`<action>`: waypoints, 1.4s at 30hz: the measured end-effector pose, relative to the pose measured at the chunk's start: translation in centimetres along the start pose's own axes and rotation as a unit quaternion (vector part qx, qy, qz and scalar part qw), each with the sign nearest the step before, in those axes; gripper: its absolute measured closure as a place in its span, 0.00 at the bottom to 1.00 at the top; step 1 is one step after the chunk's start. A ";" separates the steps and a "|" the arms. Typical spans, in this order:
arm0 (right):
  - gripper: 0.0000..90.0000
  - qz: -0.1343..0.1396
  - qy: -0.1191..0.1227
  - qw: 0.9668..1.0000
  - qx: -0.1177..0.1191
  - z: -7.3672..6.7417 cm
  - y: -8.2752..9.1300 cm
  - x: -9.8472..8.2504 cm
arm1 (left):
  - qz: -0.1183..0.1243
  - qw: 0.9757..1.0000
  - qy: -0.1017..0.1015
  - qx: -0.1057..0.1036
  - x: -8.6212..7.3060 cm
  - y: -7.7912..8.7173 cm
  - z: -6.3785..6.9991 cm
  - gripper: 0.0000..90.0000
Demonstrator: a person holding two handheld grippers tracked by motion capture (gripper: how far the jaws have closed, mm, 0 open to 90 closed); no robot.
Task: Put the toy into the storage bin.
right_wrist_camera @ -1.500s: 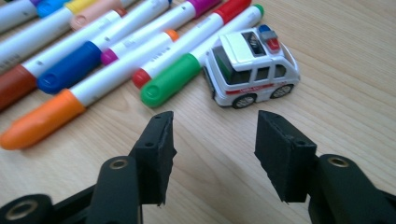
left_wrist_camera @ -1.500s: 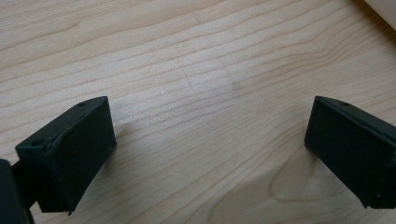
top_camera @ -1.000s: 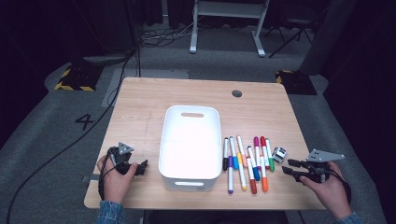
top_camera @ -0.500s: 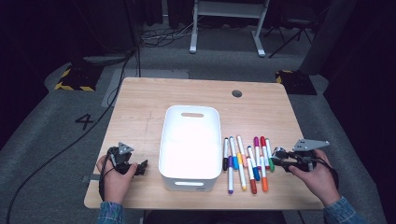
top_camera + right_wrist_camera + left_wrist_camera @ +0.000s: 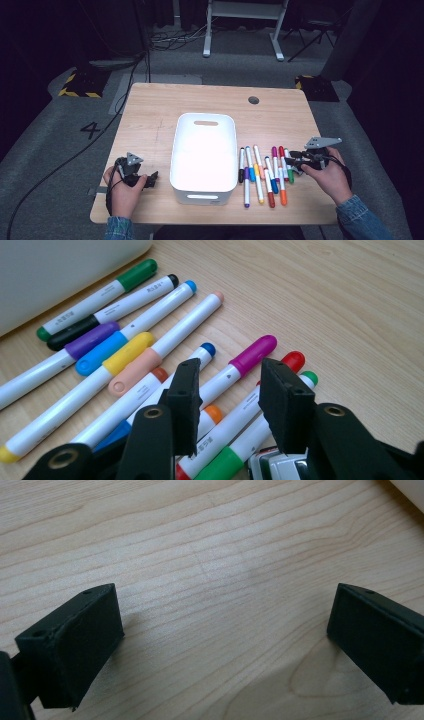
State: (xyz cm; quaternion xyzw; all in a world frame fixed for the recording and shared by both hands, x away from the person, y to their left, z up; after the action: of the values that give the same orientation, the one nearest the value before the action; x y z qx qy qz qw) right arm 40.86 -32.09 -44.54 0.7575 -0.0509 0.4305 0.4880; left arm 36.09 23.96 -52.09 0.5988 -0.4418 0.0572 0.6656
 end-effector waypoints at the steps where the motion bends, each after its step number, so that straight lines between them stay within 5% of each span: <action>1: 0.68 -0.004 0.000 1.000 -0.003 0.1 -0.3 0.2 | 0.000 1.000 0.000 0.001 0.0 0.0 0.0 0.02; 17: 0.71 -0.078 -0.018 0.997 -0.017 -0.3 -5.1 0.1 | 0.000 1.000 0.000 0.000 0.0 0.0 0.0 0.02; 42: 0.79 -0.076 -0.025 0.996 -0.038 -0.4 -8.8 2.1 | 0.000 1.000 0.000 -0.001 0.0 0.0 0.0 0.02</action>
State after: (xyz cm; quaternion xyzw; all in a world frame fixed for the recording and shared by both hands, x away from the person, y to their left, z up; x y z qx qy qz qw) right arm 46.30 -26.55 -49.14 0.7507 -0.0214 0.3710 0.5461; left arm 36.09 23.95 -52.09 0.5984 -0.4417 0.0567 0.6661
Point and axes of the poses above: each handheld gripper's, and its own axes: y roughly backward along the jaws, x roughly out of its top, z roughly to its right, the point moved 2 cm from there along -y, roughly forward along the jaws, and after that the axes turned 12 degrees about -y, right-handed, at the moved point
